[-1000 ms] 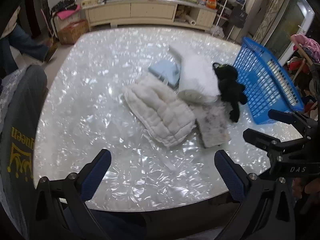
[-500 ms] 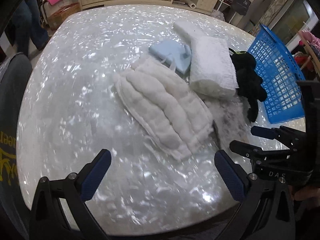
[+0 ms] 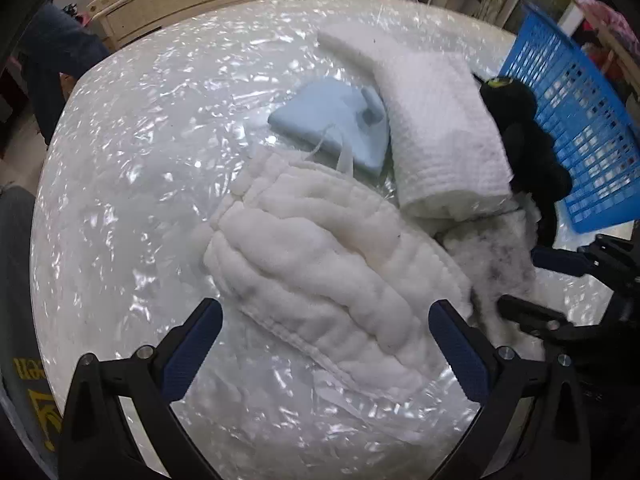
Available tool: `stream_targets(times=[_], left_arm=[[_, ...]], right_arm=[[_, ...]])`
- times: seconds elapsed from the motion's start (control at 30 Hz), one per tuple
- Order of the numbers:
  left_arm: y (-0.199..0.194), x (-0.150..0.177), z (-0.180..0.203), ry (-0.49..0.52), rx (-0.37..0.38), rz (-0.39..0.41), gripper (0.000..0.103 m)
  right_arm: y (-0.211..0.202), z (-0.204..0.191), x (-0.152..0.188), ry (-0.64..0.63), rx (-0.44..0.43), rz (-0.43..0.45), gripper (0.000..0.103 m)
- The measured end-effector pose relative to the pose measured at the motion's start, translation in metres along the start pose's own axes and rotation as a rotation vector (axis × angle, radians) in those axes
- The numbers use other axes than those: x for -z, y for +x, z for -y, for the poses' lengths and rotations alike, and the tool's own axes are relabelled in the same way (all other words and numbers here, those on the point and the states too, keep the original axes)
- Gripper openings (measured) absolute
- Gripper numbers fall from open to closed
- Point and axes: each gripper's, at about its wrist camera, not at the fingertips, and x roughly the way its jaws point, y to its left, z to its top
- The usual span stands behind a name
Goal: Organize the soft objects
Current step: 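Grasp the grey cloth with the right gripper while the left grasps the white quilted towel, then carry the grey cloth into the blue basket and open the right gripper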
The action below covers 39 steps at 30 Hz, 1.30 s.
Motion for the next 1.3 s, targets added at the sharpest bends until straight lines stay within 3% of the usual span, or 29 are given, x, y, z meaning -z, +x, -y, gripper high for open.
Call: stream_targets(times=[0.03,0.13,0.27,0.47,0.7,0.83,1.3], left_arm=[[0.003,-0.001,0.000,0.009,-0.007,-0.006,0.101],[0.012,-0.005,0.000,0.012,-0.001,-0.025,0.100],[0.016,-0.006,0.002,0.031,0.014,-0.022,0.099],[0.014,-0.004,0.014,0.077,0.020,0.000,0.084],[0.010,0.000,0.032,0.089,0.067,-0.005,0.038],[0.005,0.008,0.039,0.069,0.099,-0.022,0.025],[-0.052,0.064,0.076,0.050,0.119,-0.028,0.022]], right_arm=[[0.001,-0.003,-0.001,0.000,-0.009,0.002,0.034],[0.003,-0.010,-0.004,0.010,-0.039,-0.001,0.022],[-0.001,0.001,0.001,0.053,-0.058,-0.005,0.017],[-0.018,0.013,0.014,0.092,-0.051,0.008,0.016],[-0.038,0.023,0.035,0.128,-0.062,0.029,0.016],[-0.044,0.024,0.046,0.126,-0.071,0.037,0.016],[-0.084,0.032,0.069,-0.014,-0.046,0.048,0.016]])
